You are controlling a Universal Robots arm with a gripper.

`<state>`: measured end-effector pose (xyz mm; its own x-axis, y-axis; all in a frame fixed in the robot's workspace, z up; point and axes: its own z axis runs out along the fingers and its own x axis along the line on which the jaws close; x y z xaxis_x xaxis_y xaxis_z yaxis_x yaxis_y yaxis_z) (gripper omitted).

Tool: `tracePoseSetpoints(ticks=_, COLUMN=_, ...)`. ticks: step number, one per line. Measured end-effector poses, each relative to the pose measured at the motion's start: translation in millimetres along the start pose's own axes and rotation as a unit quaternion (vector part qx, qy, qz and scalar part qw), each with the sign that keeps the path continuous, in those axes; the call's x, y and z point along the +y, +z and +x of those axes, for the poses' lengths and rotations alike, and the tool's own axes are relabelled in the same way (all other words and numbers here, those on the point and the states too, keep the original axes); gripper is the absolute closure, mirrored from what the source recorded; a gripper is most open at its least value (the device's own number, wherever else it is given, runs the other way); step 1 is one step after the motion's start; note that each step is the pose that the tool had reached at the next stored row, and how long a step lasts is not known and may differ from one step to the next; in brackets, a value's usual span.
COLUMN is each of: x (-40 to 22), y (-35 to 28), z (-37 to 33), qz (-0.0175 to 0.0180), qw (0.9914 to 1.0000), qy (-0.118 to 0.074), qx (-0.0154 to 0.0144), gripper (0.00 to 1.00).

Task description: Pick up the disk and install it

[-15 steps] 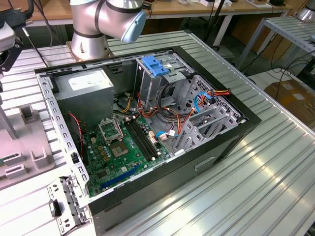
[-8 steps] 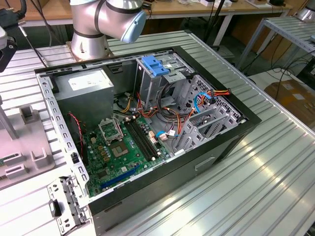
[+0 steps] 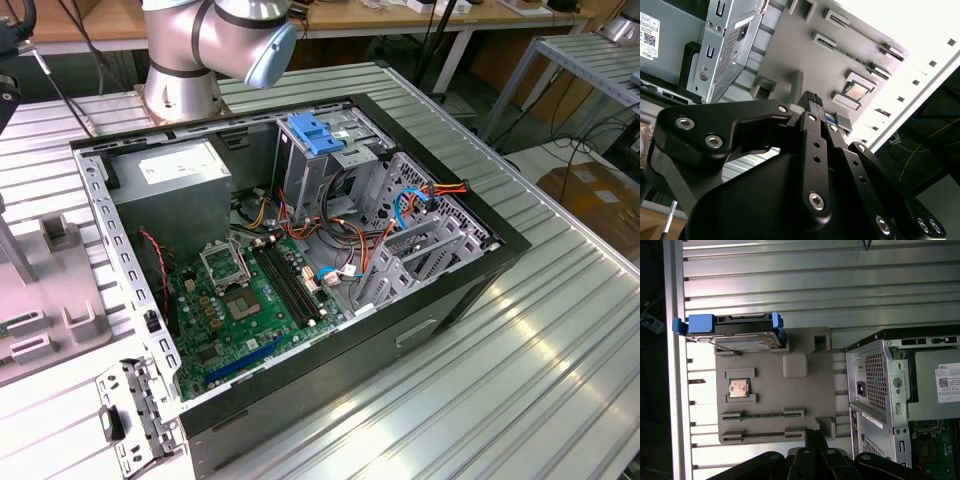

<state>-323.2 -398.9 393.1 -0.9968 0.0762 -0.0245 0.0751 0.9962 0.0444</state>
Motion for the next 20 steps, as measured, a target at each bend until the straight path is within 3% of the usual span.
tracePoseSetpoints(ticks=20, x=-1.8, y=-0.4, z=23.4, qz=0.0, qw=1.0, qy=0.0, qx=0.0, gripper=0.89)
